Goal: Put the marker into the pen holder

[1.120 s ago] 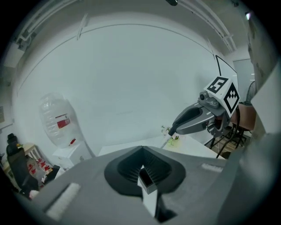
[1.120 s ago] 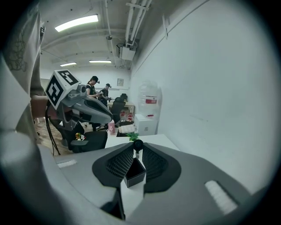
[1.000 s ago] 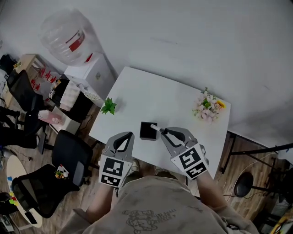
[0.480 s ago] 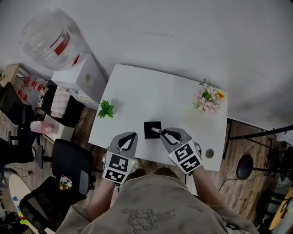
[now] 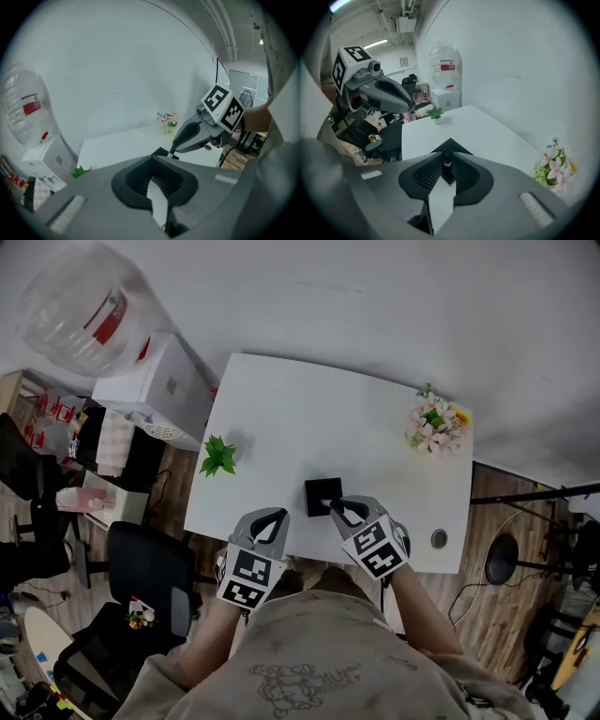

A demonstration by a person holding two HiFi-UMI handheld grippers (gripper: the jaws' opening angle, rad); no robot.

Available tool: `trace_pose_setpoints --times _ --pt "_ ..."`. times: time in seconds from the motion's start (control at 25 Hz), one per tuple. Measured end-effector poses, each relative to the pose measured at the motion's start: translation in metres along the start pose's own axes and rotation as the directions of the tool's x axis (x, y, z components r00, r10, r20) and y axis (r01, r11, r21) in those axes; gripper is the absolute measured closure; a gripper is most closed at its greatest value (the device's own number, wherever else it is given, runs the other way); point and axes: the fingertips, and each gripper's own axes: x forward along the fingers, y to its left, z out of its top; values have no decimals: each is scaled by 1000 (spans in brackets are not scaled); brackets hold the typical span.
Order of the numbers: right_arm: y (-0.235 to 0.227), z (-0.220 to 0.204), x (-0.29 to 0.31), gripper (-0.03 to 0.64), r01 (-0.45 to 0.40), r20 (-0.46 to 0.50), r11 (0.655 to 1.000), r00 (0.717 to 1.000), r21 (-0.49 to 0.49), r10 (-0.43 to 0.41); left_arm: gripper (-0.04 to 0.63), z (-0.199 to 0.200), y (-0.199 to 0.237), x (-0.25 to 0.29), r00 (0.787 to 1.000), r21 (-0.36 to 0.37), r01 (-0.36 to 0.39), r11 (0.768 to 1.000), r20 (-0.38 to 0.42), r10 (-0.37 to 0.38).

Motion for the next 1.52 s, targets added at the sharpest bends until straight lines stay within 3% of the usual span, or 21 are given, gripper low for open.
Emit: trace_pose_setpoints --times 0.4,0.72,1.16,1.32,1.52 --pt "3 -31 23 522 19 -97 999 995 35 -15 595 -20 10 1 999 -61 -18 998 -29 16" --pt "1 -31 20 486 11 -87 999 996 34 -8 595 -23 7 -5 998 -67 -52 996 -44 49" --pt "-19 22 -39 535 107 99 994 989 4 -107 595 20 11 -22 993 0 -111 994 44 111" --pt "-22 57 -79 549 136 226 991 965 14 -136 595 42 11 -37 987 34 -132 991 96 128" --pt "-25 94 -129 574 178 368 984 913 29 -176 595 76 12 -60 970 62 -174 983 184 160"
